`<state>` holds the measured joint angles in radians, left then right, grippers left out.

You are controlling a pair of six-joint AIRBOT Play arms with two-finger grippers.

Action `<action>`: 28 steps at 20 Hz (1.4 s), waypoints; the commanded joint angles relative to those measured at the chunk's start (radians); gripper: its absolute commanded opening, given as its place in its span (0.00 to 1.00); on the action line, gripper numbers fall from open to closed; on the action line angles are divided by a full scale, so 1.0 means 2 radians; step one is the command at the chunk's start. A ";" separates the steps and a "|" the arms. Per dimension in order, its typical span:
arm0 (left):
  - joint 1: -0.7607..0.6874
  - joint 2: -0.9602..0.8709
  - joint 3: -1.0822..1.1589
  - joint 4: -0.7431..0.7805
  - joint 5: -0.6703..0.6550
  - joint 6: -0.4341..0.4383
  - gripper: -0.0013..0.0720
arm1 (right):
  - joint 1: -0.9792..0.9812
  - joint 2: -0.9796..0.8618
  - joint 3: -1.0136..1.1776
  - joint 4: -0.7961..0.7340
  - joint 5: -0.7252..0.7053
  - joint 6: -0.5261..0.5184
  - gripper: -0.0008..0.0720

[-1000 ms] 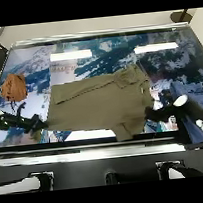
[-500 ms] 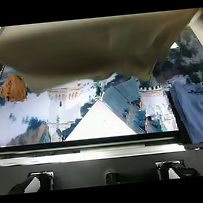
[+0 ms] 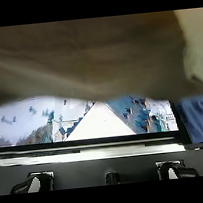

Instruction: Fold the shirts.

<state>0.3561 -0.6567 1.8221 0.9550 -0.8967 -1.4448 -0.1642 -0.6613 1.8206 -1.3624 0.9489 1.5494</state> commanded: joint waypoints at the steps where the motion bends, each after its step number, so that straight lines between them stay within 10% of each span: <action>1: 0.000 -0.003 0.002 0.005 -0.015 -0.003 0.05 | 0.000 0.007 0.004 -0.013 0.021 0.028 0.07; 11: -0.004 -0.199 -0.145 0.031 -0.227 0.037 0.05 | 0.000 -0.259 -0.016 0.000 0.338 0.051 0.07; 23: -0.036 -0.548 -0.141 -0.050 -0.074 0.055 0.05 | 0.000 -0.553 -0.068 0.197 0.033 0.054 0.07; 28: -0.027 -0.558 -0.117 -0.047 -0.127 0.065 0.05 | -0.008 -0.532 -0.066 0.152 0.173 -0.001 0.07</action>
<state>0.2924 -1.7454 1.5593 0.8726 -1.0801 -1.3308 -0.1719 -1.7359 1.6871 -1.0138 1.1595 1.6093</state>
